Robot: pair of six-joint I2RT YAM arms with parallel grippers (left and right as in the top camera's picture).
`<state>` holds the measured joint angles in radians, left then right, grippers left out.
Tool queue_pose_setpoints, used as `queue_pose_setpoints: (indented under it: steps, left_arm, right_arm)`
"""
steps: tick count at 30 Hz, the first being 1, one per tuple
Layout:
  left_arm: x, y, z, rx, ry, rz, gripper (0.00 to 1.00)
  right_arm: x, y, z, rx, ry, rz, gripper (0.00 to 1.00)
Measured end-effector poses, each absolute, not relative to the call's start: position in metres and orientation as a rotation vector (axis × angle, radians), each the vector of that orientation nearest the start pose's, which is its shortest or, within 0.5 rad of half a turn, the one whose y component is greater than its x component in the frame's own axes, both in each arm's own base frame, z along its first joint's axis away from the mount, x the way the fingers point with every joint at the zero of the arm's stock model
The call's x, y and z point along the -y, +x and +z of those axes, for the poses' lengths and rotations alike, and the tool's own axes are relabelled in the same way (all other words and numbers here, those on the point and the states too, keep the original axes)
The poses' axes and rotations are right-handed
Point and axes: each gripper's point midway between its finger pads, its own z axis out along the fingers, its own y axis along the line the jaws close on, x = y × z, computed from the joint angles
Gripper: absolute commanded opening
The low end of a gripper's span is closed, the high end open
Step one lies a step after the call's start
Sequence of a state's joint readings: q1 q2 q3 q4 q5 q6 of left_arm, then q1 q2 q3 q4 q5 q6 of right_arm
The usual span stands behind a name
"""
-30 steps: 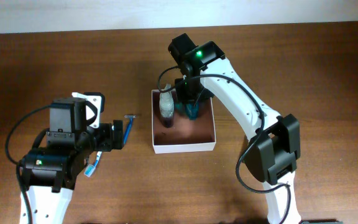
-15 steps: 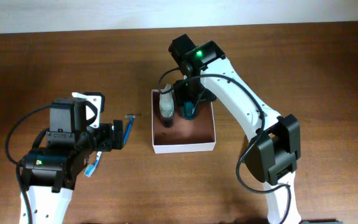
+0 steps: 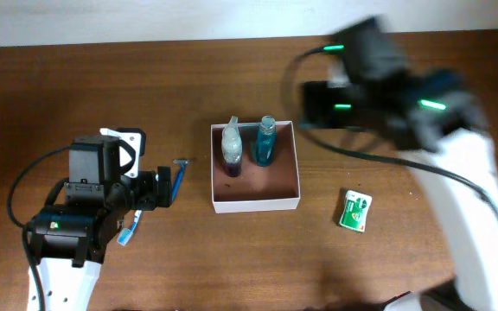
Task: Pack container
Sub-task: 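Carry the mouthwash bottle into the box beside the soap and release, then move the right gripper to the green Dettol soap box and grasp it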
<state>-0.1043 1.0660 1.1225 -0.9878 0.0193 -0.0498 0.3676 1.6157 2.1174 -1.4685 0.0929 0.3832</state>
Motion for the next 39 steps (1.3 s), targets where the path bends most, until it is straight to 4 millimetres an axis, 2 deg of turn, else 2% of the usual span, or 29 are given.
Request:
queue_pose_setpoints:
  steps: [1,2,4,6,8,10,11,17,21,25,30,32,34,39]
  left_arm:
    - [0.032,0.278,0.221,-2.503,0.076,-0.088,0.99]
    - [0.033,0.278,0.221,-2.503,0.076,-0.088,1.00]
    - [0.032,0.278,0.221,-2.503,0.076,-0.088,0.99]
    - [0.033,0.278,0.221,-2.503,0.076,-0.089,0.99]
    - [0.032,0.278,0.221,-2.502,0.076,-0.088,0.99]
    - [0.033,0.279,0.222,-2.501,0.076,-0.089,0.99]
    - [0.033,0.279,0.222,-2.501,0.076,-0.088,0.99]
    - [0.033,0.279,0.222,-2.500,0.076,-0.089,0.99]
    - [0.033,0.279,0.222,-2.500,0.076,-0.089,0.99]
    - [0.033,0.279,0.222,-2.500,0.076,-0.089,0.99]
    - [0.033,0.279,0.222,-2.500,0.076,-0.089,0.99]
    - [0.033,0.279,0.223,-2.499,0.076,-0.089,0.99]
    - [0.033,0.279,0.222,-2.500,0.076,-0.089,0.99]
    - [0.033,0.279,0.222,-2.500,0.076,-0.089,0.99]
  right_arm:
    - [-0.089,0.333,0.351,-2.539,0.144,0.153,0.92]
    - [-0.073,0.330,0.351,-2.545,0.201,0.132,0.93]
    - [-0.038,0.324,0.343,-2.583,0.344,0.077,0.93]
    - [-0.016,0.321,0.322,-2.652,0.446,0.038,0.95]
    - [-0.005,0.315,0.288,-2.764,0.516,0.003,0.98]
    - [-0.003,0.307,0.258,-2.859,0.543,-0.017,0.99]
    - [-0.004,0.296,0.225,-2.968,0.556,-0.036,0.99]
    - [-0.016,0.275,0.100,-3.149,0.547,0.019,0.99]
    - [-0.018,0.263,0.056,-3.164,0.555,0.050,0.99]
    - [-0.019,0.251,0.024,-3.161,0.555,0.069,0.99]
    - [-0.020,0.238,0.001,-3.166,0.554,0.078,0.99]
    - [-0.020,0.237,-0.002,-3.162,0.553,0.077,1.00]
    - [-0.020,0.238,-0.002,-3.150,0.551,0.081,0.96]
    - [-0.018,0.242,-0.002,-3.133,0.548,0.069,0.80]
